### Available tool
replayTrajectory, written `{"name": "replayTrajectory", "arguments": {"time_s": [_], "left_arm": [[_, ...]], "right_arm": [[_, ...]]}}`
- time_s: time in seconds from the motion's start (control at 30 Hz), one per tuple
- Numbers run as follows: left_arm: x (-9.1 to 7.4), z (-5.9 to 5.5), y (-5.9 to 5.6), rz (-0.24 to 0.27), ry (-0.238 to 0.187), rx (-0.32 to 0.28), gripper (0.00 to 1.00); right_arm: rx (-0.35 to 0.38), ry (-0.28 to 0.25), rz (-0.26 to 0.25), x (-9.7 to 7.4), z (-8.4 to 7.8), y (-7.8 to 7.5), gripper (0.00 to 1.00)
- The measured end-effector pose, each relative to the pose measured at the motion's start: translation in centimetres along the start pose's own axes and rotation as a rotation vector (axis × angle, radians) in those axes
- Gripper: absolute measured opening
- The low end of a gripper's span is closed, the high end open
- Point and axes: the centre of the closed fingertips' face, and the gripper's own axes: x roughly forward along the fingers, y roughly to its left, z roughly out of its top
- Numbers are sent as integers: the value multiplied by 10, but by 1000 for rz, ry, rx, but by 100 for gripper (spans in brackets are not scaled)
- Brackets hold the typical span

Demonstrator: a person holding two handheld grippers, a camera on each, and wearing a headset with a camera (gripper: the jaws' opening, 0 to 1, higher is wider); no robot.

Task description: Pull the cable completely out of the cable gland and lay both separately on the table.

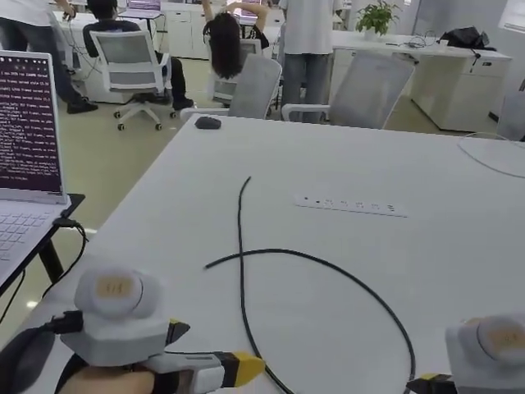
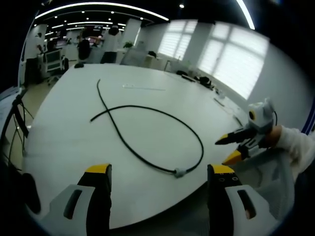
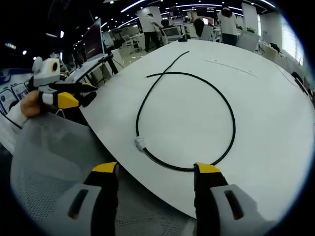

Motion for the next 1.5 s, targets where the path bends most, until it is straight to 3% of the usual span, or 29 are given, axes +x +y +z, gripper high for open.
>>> {"name": "replayTrajectory", "arguments": {"time_s": [0.3,0.5,0.7,0.93,1.0,1.07,1.3,1.4,1.5], "left_arm": [[0,1,-3,-16,-4,4,79],[-1,3,-3,-17,-14,0,79],[-2,3,-4,-19,-16,3,78],[-1,2,-5,-24,-12,9,78],[-1,3,-5,-24,-13,8,78],[-1,3,-5,-24,-14,5,77],[0,3,-5,-27,-13,9,77],[0,3,-6,-30,-13,9,77],[0,3,-6,-31,-12,12,76]], "right_arm": [[-95,14,25,14,22,6,60],[-154,37,35,21,28,6,58],[-230,103,47,36,22,2,54],[-276,129,65,47,22,0,52],[-288,172,55,50,17,-2,50],[-320,179,63,56,16,0,48],[-340,189,86,74,11,7,38],[-300,204,96,80,8,11,29],[-290,192,112,89,7,13,27]]}}
